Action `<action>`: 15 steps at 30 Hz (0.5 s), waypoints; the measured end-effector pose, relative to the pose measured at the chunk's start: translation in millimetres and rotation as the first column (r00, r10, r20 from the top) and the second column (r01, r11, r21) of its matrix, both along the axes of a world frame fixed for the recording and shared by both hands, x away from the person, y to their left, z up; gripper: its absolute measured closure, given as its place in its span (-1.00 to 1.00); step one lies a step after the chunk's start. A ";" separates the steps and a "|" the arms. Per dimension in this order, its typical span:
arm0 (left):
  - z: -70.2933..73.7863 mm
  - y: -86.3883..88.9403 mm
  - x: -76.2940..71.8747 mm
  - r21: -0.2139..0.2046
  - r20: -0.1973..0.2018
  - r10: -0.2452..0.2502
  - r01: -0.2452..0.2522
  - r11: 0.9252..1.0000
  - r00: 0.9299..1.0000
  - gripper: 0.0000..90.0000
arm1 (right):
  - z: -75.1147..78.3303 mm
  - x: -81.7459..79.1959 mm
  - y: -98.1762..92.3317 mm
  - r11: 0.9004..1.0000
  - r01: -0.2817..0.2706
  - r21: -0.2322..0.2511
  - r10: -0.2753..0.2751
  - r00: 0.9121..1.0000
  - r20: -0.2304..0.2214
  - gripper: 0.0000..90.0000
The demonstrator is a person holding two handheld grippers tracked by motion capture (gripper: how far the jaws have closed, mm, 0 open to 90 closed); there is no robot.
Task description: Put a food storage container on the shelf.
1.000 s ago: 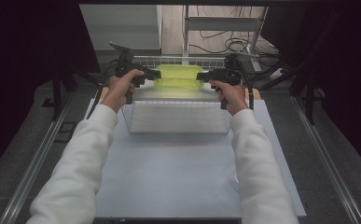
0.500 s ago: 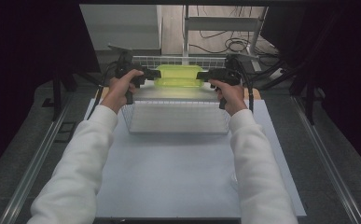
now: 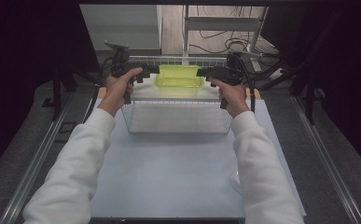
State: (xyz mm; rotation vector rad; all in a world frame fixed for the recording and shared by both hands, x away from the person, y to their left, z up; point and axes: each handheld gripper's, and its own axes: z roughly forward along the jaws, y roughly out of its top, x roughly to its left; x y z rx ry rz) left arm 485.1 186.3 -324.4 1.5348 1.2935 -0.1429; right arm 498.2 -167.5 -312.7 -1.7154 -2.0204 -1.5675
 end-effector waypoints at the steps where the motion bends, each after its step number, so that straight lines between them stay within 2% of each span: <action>1: 1.3 0.3 -2.4 0.013 0.010 -0.001 0.001 1.000 1.000 -0.27 | 2.3 -2.6 -0.2 1.000 0.001 -0.011 0.000 1.000 0.008 -0.10; 6: 9.0 1.1 -20.6 0.104 0.070 -0.042 0.034 0.994 0.997 -0.33 | 14.9 -16.8 -4.9 0.998 -0.020 -0.054 0.023 0.998 0.060 -0.13; 9: 12.2 5.4 -34.2 0.119 0.099 -0.049 0.037 0.992 0.994 -0.34 | 20.5 -27.7 -10.1 0.996 -0.044 -0.079 0.050 0.995 0.083 -0.13; 10: 12.2 5.4 -34.2 0.119 0.099 -0.049 0.037 0.992 0.994 -0.34 | 21.6 -32.0 -11.9 0.993 -0.058 -0.099 0.067 0.993 0.095 -0.14; 11: 13.5 8.8 -47.4 0.139 0.125 -0.065 0.048 0.989 0.990 -0.34 | 22.6 -38.1 -13.8 0.989 -0.076 -0.130 0.091 0.990 0.109 -0.15; 13: 13.1 11.6 -58.8 0.137 0.141 -0.079 0.059 0.989 0.987 -0.34 | 23.5 -49.0 -17.8 0.980 -0.096 -0.174 0.119 0.985 0.127 -0.16; 15: 11.5 14.0 -73.1 0.153 0.158 -0.092 0.068 0.986 0.983 -0.34 | 23.8 -60.0 -22.5 0.973 -0.111 -0.205 0.141 0.981 0.135 -0.16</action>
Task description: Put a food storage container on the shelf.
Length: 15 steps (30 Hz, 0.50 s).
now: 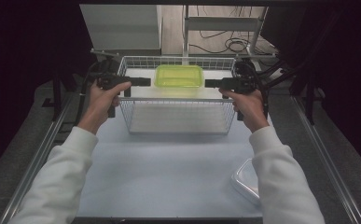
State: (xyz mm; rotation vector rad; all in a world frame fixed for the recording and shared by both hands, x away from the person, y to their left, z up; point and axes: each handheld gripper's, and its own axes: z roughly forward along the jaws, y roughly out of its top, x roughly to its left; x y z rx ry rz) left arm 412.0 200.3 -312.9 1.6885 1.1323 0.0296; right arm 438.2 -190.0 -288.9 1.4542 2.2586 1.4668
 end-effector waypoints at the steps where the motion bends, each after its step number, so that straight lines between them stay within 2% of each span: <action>1: -1.2 1.4 -7.4 0.010 0.011 -0.004 0.004 1.000 1.000 -0.35 | 0.1 -4.5 -1.6 1.000 -0.007 -0.010 0.007 1.000 0.006 -0.16; 5: -10.0 5.3 -39.9 0.051 0.052 0.002 -0.004 0.999 0.999 -0.34 | -2.2 -29.4 -9.8 0.999 -0.042 -0.030 0.043 0.998 0.036 -0.17; 8: -20.2 6.6 -59.6 0.069 0.064 0.001 -0.005 0.998 0.998 -0.34 | -8.1 -46.7 -15.0 0.997 -0.059 -0.054 0.062 0.996 0.057 -0.18; 10: -31.7 7.2 -72.3 0.069 0.057 -0.009 0.005 0.998 0.998 -0.34 | -14.2 -58.6 -19.4 0.996 -0.066 -0.065 0.070 0.995 0.071 -0.19; 11: -31.7 7.2 -72.3 0.069 0.057 -0.009 0.005 0.998 0.998 -0.34 | -14.2 -58.6 -19.4 0.996 -0.066 -0.065 0.070 0.995 0.071 -0.19; 13: -46.1 7.4 -84.4 0.078 0.051 -0.016 0.012 0.997 0.999 -0.35 | -24.9 -70.3 -24.7 0.994 -0.080 -0.070 0.085 0.994 0.071 -0.19; 14: -46.1 7.4 -84.4 0.078 0.051 -0.016 0.012 0.997 0.999 -0.35 | -29.6 -73.9 -26.7 0.994 -0.086 -0.072 0.090 0.994 0.068 -0.19; 15: -57.9 6.6 -91.8 0.100 0.050 -0.006 0.001 0.995 0.999 -0.35 | -35.5 -78.0 -29.4 0.993 -0.092 -0.074 0.096 0.993 0.066 -0.19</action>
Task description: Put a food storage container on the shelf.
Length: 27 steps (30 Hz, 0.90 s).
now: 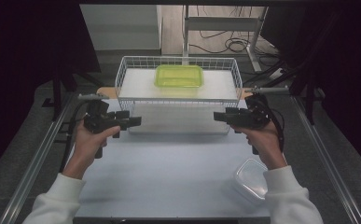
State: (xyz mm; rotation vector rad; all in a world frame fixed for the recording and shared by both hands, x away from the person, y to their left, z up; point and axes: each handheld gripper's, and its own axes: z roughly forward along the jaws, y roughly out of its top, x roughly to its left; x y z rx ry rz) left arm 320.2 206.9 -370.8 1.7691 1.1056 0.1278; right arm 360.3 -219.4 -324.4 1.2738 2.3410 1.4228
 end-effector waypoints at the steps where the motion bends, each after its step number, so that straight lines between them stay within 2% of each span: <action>1: -4.1 -0.4 -2.3 0.009 -0.001 0.002 -0.002 1.000 1.000 -0.35 | -4.4 -3.1 -2.3 1.000 -0.002 -0.002 0.002 1.000 -0.007 -0.18; 3: -15.9 -1.9 -8.2 0.030 -0.012 0.003 -0.003 1.000 1.000 -0.35 | -11.9 -8.5 -6.4 1.000 -0.006 -0.009 0.006 1.000 -0.010 -0.18; 5: -24.7 -2.5 -13.1 0.029 -0.020 0.006 -0.005 1.000 1.000 -0.35 | -20.0 -14.4 -11.1 1.000 -0.012 -0.014 0.012 1.000 -0.018 -0.18; 10: -38.4 -4.9 -21.2 0.057 -0.029 0.006 -0.004 0.998 1.000 -0.35 | -34.4 -28.2 -20.0 0.999 -0.006 -0.041 0.006 1.000 -0.020 -0.18; 13: -51.2 -7.7 -28.6 0.071 -0.044 0.005 -0.002 0.997 0.999 -0.34 | -51.2 -42.8 -24.8 0.999 -0.004 -0.045 0.002 0.999 -0.037 -0.19; 15: -53.2 -8.4 -29.9 0.083 -0.045 0.002 0.002 0.997 0.999 -0.35 | -59.0 -48.5 -25.1 0.998 -0.010 -0.067 0.007 0.999 -0.040 -0.19; 16: -59.7 -10.0 -34.6 0.093 -0.051 0.005 0.000 0.996 0.999 -0.35 | -63.6 -52.1 -25.7 0.997 -0.008 -0.082 0.005 0.999 -0.039 -0.19; 17: -62.5 -10.5 -36.7 0.089 -0.058 0.004 0.001 0.996 0.998 -0.35 | -66.9 -54.8 -26.5 0.996 -0.007 -0.087 0.004 0.999 -0.039 -0.20; 22: -75.5 -14.2 -42.2 0.135 -0.076 0.003 0.008 0.991 0.997 -0.36 | -78.6 -62.0 -31.4 0.994 0.002 -0.110 -0.006 0.999 -0.036 -0.20; 27: -79.7 -15.4 -42.1 0.134 -0.085 -0.005 0.017 0.991 0.996 -0.36 | -84.8 -68.9 -36.6 0.993 0.023 -0.119 -0.026 0.999 -0.026 -0.20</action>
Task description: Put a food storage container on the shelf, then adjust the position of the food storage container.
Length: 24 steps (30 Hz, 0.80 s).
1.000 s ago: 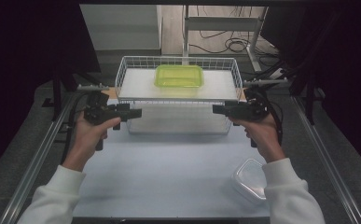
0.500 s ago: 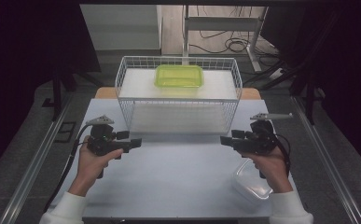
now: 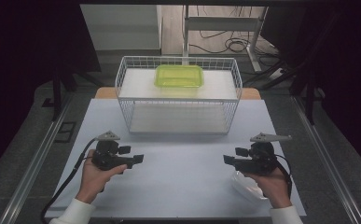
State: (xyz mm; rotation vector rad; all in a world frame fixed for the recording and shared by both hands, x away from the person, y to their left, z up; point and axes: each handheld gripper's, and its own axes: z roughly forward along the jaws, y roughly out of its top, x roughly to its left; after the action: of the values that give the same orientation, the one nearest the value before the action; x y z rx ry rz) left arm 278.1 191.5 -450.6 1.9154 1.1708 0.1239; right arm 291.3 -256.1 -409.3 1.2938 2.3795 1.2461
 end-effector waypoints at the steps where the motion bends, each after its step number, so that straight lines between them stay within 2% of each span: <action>1: 0.0 0.0 0.0 0.000 0.000 0.000 0.000 1.000 1.000 -0.36 | 0.0 0.0 0.0 1.000 0.000 0.000 0.000 1.000 0.000 -0.20; 10: -1.1 -1.3 -1.8 0.024 0.005 -0.009 0.009 1.000 1.000 -0.37 | 1.1 -3.3 -7.5 1.000 0.025 -0.009 -0.025 1.000 0.010 -0.20; 15: -5.5 -4.7 -3.1 0.045 -0.011 -0.018 0.019 0.999 1.000 -0.39 | -4.6 3.6 -12.3 0.999 0.039 -0.018 -0.039 0.999 -0.015 -0.20; 17: -8.6 -6.6 -4.1 0.042 -0.023 -0.024 0.025 0.999 0.999 -0.40 | -6.9 5.7 -13.3 0.998 0.044 -0.039 -0.045 0.999 -0.017 -0.20; 24: -9.3 -3.9 -5.7 0.072 -0.019 0.001 0.000 0.997 1.000 -0.41 | -9.4 7.2 -20.2 0.994 0.076 -0.076 -0.079 0.996 -0.038 -0.16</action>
State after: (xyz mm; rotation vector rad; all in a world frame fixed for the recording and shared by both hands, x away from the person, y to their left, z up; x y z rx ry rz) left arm 272.4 187.6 -459.9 1.9829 1.1935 0.1500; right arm 298.5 -276.3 -418.6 1.3875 2.3549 1.1097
